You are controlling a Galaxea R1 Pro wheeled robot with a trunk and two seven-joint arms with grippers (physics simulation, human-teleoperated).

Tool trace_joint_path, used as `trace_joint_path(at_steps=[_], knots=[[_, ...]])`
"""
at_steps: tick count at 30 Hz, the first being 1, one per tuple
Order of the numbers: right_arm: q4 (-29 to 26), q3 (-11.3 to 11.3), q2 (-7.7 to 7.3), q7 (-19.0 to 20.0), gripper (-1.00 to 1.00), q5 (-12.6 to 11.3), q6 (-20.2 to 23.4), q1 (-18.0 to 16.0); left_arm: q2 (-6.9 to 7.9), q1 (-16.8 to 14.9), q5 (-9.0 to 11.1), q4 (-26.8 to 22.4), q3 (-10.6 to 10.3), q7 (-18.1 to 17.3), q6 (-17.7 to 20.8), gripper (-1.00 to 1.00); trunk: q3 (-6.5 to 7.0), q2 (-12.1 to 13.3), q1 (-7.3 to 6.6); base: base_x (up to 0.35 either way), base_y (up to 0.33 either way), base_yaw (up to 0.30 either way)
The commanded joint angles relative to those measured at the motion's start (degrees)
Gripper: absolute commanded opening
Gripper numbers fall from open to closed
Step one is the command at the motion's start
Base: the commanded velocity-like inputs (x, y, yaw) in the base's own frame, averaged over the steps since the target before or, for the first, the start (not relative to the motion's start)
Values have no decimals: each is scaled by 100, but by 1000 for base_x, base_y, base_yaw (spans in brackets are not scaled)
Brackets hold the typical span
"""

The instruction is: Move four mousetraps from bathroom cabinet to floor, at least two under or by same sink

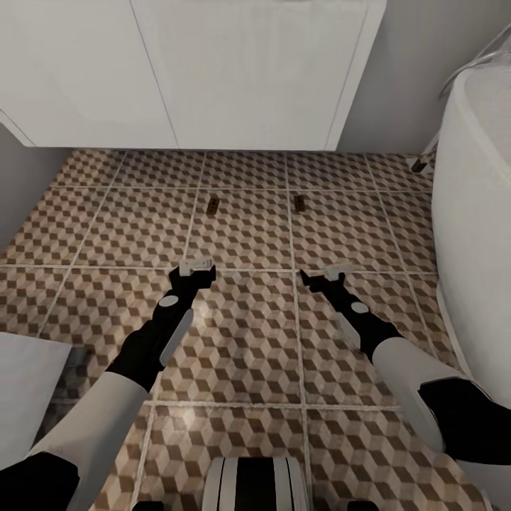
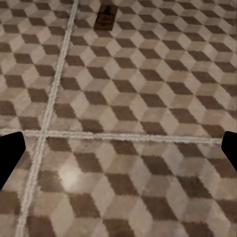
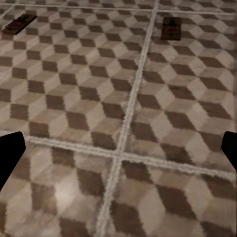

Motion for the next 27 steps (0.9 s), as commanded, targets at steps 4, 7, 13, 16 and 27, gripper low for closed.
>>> trace_joint_path(at_steps=[4, 7, 13, 16, 27], knots=[[13, 29, -83, 98, 100, -65, -26, 1, 7, 24, 53, 1, -17, 46, 19, 100, 86, 4, -11, 0, 0, 0], [26, 29, -125, 123, 100, -66, -34, 6, 7, 37, 49, 20, -17, 46, 19, 100, 152, 8, -18, 0, 0, 0], [37, 26, -166, 139, 100, -61, -130, 256, 8, 135, 47, 53, -17, 42, 19, 100, 285, 16, -34, 0, 0, 0], [36, 22, -181, 141, 100, -61, -227, 404, 8, 218, 43, 83, -17, 39, 19, 100, 352, 20, -42, 0, 0, 0], [36, 20, -197, 163, 100, -60, -534, 808, 62, 495, 22, 367, -17, 37, -260, 100, 595, 35, -70, 0, 0, 0]])
